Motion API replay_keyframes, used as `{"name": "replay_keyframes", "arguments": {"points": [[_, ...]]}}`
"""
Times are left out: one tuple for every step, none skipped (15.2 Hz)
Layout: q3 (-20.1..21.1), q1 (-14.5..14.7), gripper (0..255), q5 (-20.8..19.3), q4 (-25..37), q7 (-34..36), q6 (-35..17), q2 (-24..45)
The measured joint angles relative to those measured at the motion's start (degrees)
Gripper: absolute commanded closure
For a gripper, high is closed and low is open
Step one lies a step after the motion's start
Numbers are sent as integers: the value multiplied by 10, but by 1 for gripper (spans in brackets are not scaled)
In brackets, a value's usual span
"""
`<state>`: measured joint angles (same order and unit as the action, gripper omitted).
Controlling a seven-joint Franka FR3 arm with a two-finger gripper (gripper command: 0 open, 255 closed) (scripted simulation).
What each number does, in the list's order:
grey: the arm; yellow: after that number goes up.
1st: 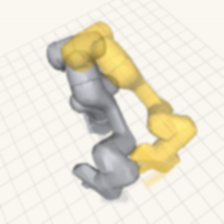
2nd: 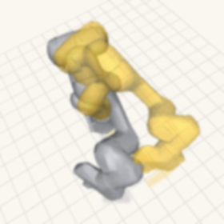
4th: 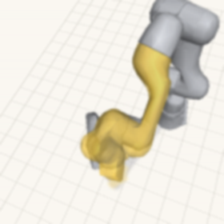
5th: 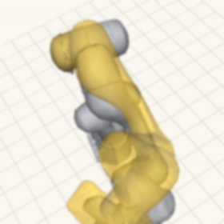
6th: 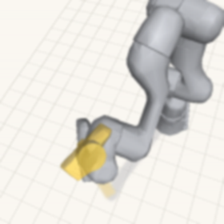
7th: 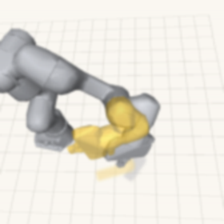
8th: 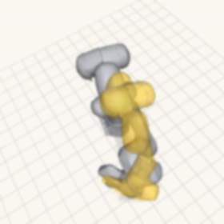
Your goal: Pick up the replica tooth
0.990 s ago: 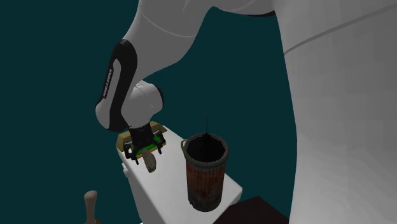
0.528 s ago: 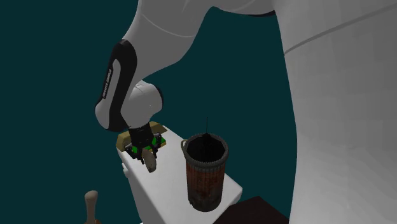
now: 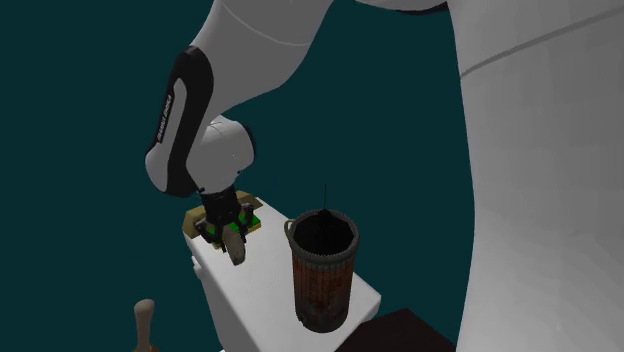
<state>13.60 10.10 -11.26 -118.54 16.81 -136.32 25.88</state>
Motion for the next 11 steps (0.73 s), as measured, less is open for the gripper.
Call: {"name": "replay_keyframes", "arguments": {"points": [[1, -1, 255, 2, -1, -1, 5, -6], [3, -1, 255, 4, -1, -2, 10, -11], [4, -2, 255, 6, -1, -3, 15, -16], [5, -4, 255, 9, -2, -7, 21, -24], [7, -4, 255, 11, -4, -7, 25, -30], [8, -6, 255, 14, -2, -9, 34, -37], [10, -7, 255, 16, -3, -11, 39, -43], [11, -7, 255, 19, -3, -13, 44, -49], [12, -8, 255, 21, -2, -14, 51, -55], [13, -9, 255, 24, 0, -16, 59, -61], [14, -9, 255, 25, 1, -17, 62, -63]]}}
